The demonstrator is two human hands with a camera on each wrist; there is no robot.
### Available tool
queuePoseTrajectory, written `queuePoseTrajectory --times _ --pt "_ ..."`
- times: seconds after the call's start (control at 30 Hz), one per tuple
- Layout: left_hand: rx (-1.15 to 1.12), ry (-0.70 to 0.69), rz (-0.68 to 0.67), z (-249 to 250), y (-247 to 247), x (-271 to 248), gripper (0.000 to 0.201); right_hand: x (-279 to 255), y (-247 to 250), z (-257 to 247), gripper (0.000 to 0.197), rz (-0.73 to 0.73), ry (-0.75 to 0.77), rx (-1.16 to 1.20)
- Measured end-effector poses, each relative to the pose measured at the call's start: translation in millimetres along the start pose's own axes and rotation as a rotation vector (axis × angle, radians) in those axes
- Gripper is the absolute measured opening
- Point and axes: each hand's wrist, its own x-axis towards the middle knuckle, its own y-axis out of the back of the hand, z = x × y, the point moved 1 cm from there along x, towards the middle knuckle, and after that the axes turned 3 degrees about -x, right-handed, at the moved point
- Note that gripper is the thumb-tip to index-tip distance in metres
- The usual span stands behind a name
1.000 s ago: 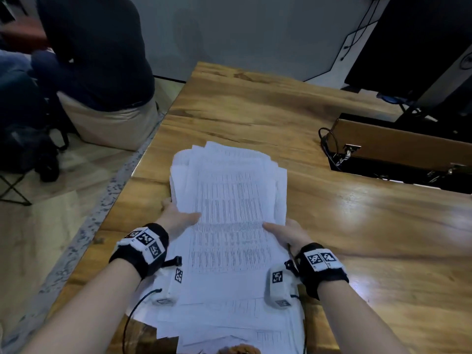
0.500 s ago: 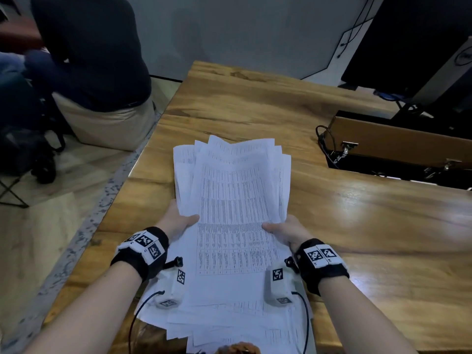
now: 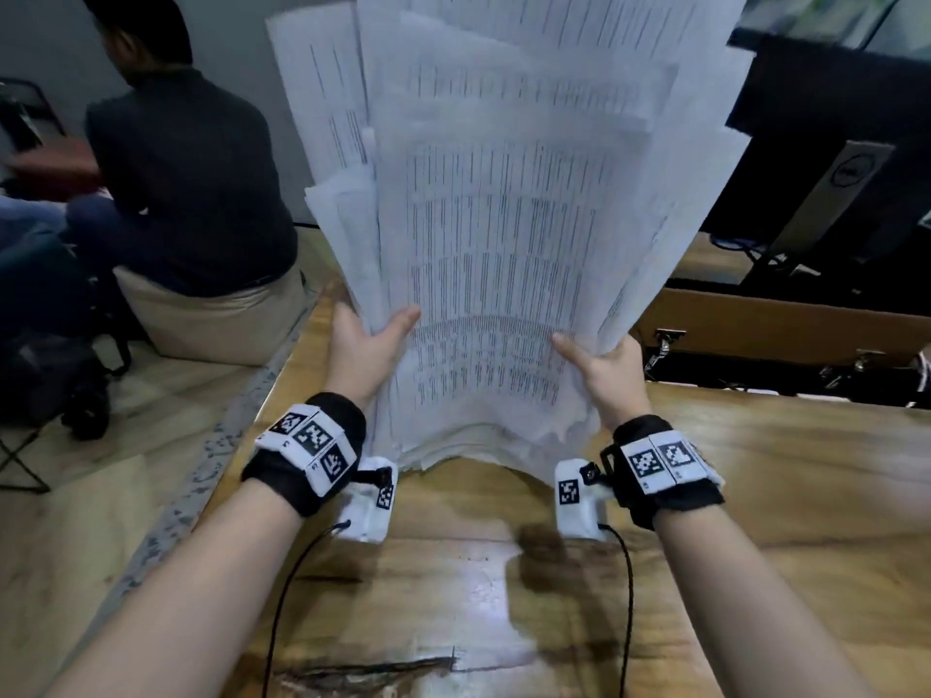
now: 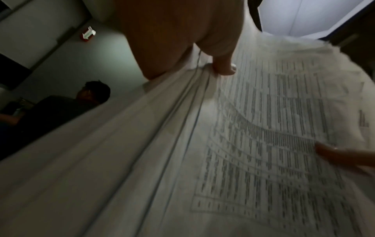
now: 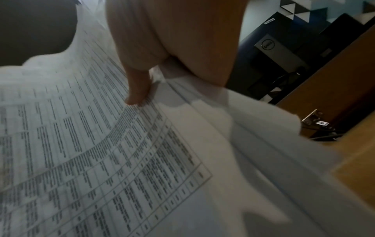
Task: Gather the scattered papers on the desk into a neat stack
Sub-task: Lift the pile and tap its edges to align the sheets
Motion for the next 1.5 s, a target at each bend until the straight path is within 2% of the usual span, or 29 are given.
queuePoseTrajectory --times 0.1,0.2,0.3,0.4,0.53,0.6,0.67,0.73,0.8,0.9,1.0,1.07,1.13,1.23,1.4,1.5 --pt "-0.011 -0.013 0.018 -7 0 -5 0.037 -3 9 6 0.04 0.014 0.014 0.015" --pt "-0.062 -0.058 0.021 -3 1 -7 0.059 -1 19 3 0.05 -0.013 0.029 0.04" --pt "-0.094 -0.104 -0.044 4 3 -5 0.056 2 26 -4 0.041 -0.062 0.054 0.02" --pt "-0.155 -0.136 -0.069 7 6 -6 0.081 4 29 -8 0.039 -0.104 0.074 0.017" --pt "-0.269 -0.152 -0.035 6 11 -5 0.102 6 35 -11 0.062 -0.146 0.046 0.057" --pt "-0.275 -0.141 -0.068 10 8 -6 0.121 8 34 -15 0.057 -0.175 0.04 0.062" --pt "-0.254 -0.129 -0.113 15 2 -7 0.122 10 30 -16 0.039 -0.195 0.05 0.051" --pt "-0.265 -0.125 -0.154 16 -3 -7 0.123 11 28 -17 0.037 -0.205 0.067 0.046" --pt "-0.243 -0.14 -0.174 16 -6 -7 0.117 11 26 -18 0.04 -0.217 0.08 0.038" --pt "-0.139 -0.159 -0.195 19 -15 -10 0.099 12 23 -20 0.048 -0.208 0.078 0.062" --pt "-0.206 -0.176 -0.193 25 -19 -8 0.099 14 24 -22 0.05 -0.187 0.065 0.103" --pt "-0.24 -0.212 -0.216 32 -18 -7 0.095 15 24 -23 0.043 -0.2 0.06 0.089" --pt "-0.242 -0.247 -0.267 43 -21 -9 0.079 16 22 -24 0.04 -0.212 0.076 0.046" --pt "-0.231 -0.308 -0.243 61 -24 -6 0.048 18 19 -23 0.042 -0.19 0.102 0.014" --pt "-0.169 -0.347 -0.216 83 -23 6 0.017 19 22 -19 0.045 -0.125 0.113 -0.011" --pt "-0.174 -0.35 -0.159 80 -23 12 0.018 15 23 -21 0.039 -0.136 0.092 0.006"
